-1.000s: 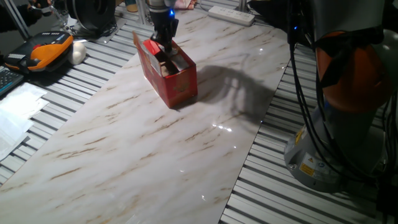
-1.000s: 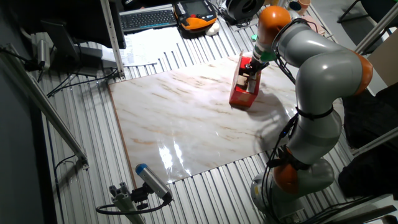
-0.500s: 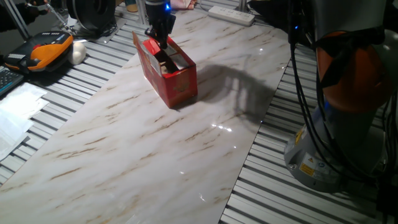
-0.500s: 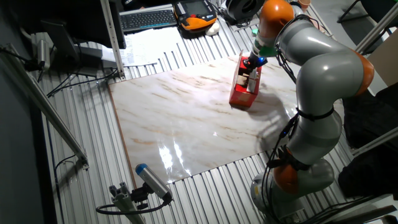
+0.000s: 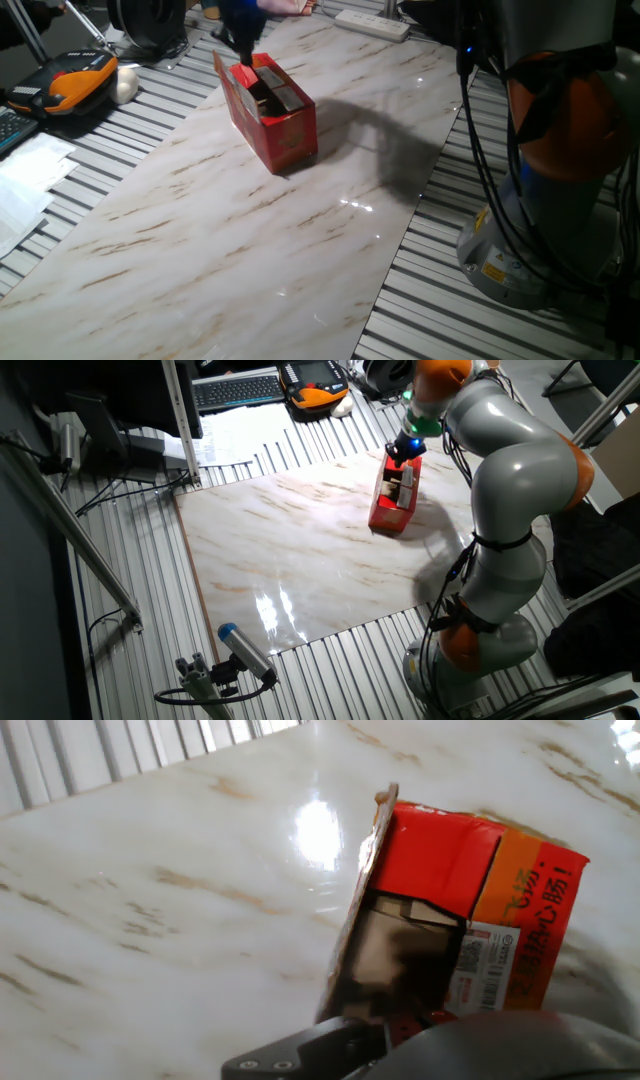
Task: Cover the box
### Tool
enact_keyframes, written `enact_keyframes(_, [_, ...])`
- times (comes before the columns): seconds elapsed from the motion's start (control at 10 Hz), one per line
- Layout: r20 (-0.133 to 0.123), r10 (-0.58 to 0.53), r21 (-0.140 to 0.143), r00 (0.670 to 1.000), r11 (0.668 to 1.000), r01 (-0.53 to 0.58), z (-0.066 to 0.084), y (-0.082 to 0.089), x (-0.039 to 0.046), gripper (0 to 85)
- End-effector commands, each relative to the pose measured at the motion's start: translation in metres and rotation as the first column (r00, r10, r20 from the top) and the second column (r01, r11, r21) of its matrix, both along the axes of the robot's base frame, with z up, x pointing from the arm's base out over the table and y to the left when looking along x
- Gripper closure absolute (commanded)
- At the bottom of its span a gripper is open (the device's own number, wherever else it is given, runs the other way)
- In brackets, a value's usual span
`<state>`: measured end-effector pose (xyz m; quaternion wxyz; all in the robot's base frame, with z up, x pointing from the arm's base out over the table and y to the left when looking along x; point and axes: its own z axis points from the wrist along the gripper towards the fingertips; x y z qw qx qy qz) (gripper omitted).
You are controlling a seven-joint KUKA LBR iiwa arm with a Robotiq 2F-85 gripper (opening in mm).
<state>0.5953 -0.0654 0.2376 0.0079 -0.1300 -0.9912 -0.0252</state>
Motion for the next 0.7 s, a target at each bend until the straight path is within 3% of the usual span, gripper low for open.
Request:
enact_keyframes(0.0, [-0.001,-0.011,0.015,1.000,1.000,0.011,0.003,0.002,0.0019,85.0])
enact_keyframes(0.3, [0.000,-0.066,0.019,0.998,0.998,0.066,0.011,0.012,0.0117,85.0])
enact_keyframes(0.6, [0.018,-0.100,0.015,0.995,0.995,0.100,0.006,0.021,0.0197,85.0])
